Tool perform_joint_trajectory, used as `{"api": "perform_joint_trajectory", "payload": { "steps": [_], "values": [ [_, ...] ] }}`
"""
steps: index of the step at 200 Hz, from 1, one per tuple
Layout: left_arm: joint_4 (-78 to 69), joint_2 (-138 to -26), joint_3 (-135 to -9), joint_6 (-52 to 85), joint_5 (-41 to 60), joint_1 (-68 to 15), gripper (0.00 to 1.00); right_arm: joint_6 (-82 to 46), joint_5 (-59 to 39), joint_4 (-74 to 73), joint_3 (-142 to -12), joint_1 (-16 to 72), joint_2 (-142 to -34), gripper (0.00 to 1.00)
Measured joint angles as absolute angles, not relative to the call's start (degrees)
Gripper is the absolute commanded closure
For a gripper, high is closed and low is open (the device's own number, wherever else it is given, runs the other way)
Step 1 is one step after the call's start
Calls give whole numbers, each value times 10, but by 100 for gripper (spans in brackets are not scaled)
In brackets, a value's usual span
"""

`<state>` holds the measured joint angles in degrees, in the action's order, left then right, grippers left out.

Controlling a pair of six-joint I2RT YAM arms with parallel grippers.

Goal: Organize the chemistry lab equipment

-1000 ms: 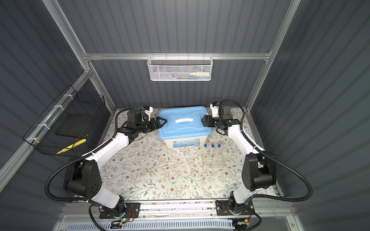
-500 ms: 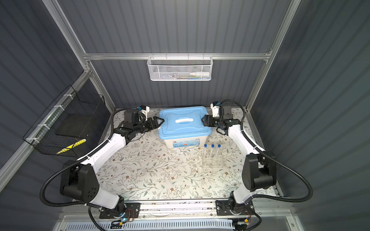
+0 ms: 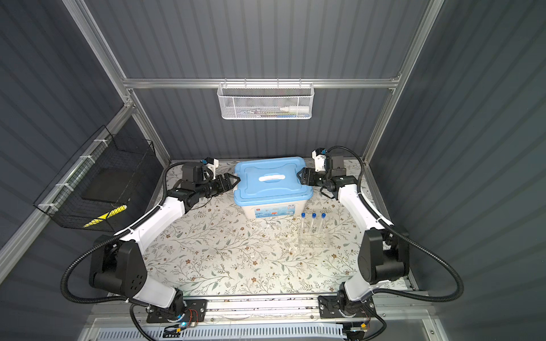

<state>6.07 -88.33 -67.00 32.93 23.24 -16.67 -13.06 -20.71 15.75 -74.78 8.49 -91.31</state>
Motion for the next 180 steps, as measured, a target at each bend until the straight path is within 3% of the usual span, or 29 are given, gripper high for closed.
{"api": "perform_joint_trajectory", "payload": {
  "steps": [180],
  "values": [
    [51,-908,-670,330,255,-174,19,-166,-240,159,-748,78,-939,27]
  ]
}}
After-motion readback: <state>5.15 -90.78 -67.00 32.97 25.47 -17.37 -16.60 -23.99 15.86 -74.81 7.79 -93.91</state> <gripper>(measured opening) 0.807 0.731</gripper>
